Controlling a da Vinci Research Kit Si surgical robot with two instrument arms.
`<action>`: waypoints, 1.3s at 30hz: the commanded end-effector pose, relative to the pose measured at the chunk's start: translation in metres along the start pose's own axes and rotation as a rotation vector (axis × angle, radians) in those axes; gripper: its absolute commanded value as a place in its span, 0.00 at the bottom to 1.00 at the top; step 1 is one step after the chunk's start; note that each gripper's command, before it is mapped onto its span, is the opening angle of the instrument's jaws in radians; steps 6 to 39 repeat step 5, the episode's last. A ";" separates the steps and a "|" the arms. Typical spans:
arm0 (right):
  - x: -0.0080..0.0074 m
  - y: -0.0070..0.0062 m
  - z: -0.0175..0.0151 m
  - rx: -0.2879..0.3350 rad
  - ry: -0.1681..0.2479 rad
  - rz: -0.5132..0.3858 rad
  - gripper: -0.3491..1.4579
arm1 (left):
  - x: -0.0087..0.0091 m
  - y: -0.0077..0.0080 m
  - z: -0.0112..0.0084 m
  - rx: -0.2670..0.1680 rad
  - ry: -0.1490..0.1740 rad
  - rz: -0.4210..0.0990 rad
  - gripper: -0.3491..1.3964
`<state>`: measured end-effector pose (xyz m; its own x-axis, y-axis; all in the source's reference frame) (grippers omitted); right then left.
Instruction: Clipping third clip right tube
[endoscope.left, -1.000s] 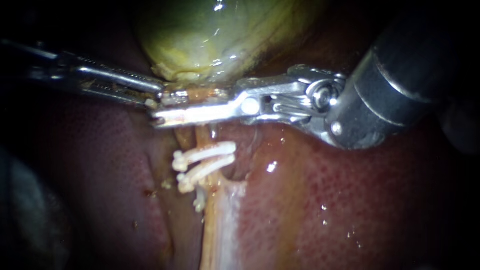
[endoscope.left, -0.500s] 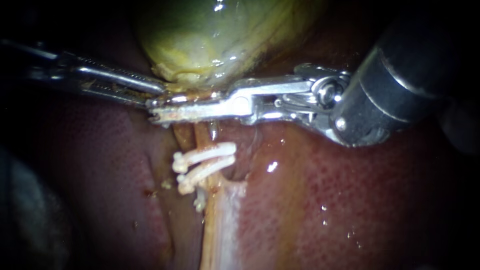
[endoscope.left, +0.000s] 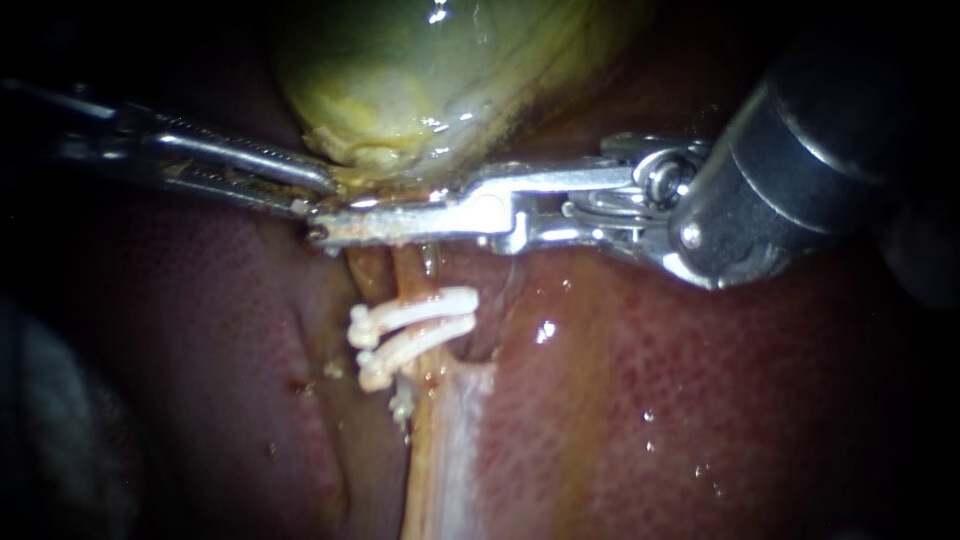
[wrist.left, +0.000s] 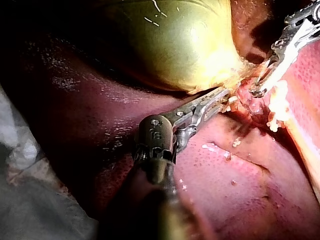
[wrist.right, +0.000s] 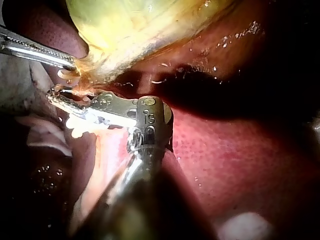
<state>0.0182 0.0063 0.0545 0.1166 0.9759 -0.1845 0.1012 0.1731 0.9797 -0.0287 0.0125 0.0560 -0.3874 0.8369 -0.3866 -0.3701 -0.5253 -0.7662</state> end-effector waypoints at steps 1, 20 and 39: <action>-0.0001 0.0001 0.0000 0.000 0.000 -0.001 0.00 | 0.0000 0.0000 0.0000 0.000 0.000 0.000 0.00; -0.0004 0.0003 0.0001 -0.001 -0.001 0.003 0.00 | 0.0000 0.0000 0.0000 0.000 0.000 0.000 0.00; -0.0004 0.0003 0.0001 -0.001 -0.001 0.003 0.00 | 0.0000 0.0000 0.0000 0.000 0.000 0.000 0.00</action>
